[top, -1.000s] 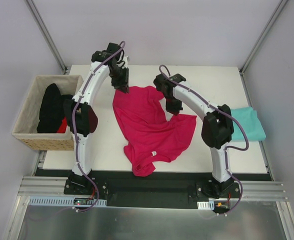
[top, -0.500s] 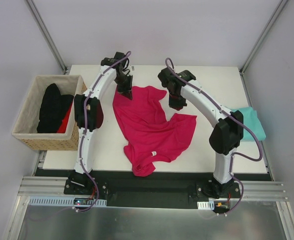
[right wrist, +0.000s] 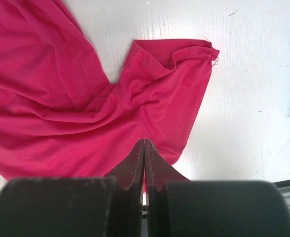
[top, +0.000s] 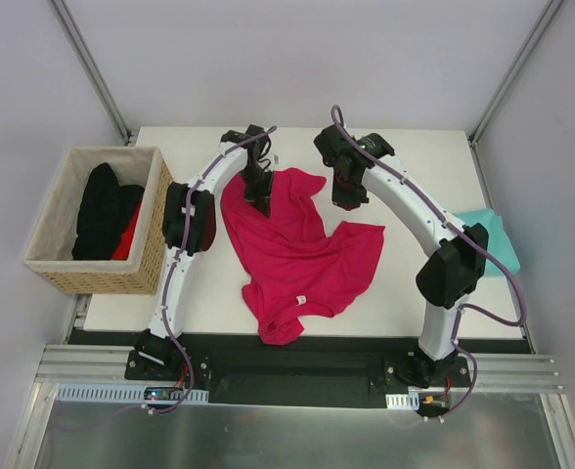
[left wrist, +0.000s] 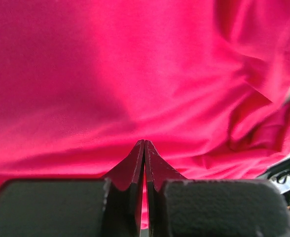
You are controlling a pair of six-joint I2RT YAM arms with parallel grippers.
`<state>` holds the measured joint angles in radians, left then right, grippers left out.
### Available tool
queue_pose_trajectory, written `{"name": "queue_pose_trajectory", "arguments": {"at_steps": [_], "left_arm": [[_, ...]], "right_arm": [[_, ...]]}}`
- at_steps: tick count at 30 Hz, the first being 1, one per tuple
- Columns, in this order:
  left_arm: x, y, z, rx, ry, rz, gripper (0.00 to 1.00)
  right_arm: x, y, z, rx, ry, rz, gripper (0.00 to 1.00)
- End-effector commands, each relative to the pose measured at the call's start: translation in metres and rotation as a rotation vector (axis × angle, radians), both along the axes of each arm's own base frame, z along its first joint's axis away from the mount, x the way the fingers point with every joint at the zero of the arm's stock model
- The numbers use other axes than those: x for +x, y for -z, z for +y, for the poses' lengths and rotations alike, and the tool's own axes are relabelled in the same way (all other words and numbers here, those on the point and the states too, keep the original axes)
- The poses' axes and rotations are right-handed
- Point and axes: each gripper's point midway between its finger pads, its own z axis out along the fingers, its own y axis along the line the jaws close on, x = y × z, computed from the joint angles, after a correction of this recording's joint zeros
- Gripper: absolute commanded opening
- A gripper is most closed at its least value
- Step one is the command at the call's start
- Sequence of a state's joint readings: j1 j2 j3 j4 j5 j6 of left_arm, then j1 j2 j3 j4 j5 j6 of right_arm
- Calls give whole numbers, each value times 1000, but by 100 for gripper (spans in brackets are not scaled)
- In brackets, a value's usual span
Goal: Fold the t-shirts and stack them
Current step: Flatten out the tshirt
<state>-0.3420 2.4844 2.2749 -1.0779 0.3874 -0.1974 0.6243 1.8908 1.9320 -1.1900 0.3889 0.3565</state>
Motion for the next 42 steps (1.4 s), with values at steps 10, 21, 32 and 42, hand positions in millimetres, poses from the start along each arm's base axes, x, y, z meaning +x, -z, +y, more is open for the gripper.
{"name": "queue_pose_trajectory", "arguments": {"at_steps": [10,21,32,42], "left_arm": [[-29,29,27,126,-36,119,0],[-69,35,47,205,-89,210,0],[-83,36,56,270,-208,244,0],[-90,39,48,254,-276,270,0]], "right_arm": [[-10,-36,-14,54,-17,-56,1],[-8,-31,-8,68,-41,-36,1],[-12,-17,-15,44,-52,13,1],[-9,-15,-20,44,-58,23,1]]}}
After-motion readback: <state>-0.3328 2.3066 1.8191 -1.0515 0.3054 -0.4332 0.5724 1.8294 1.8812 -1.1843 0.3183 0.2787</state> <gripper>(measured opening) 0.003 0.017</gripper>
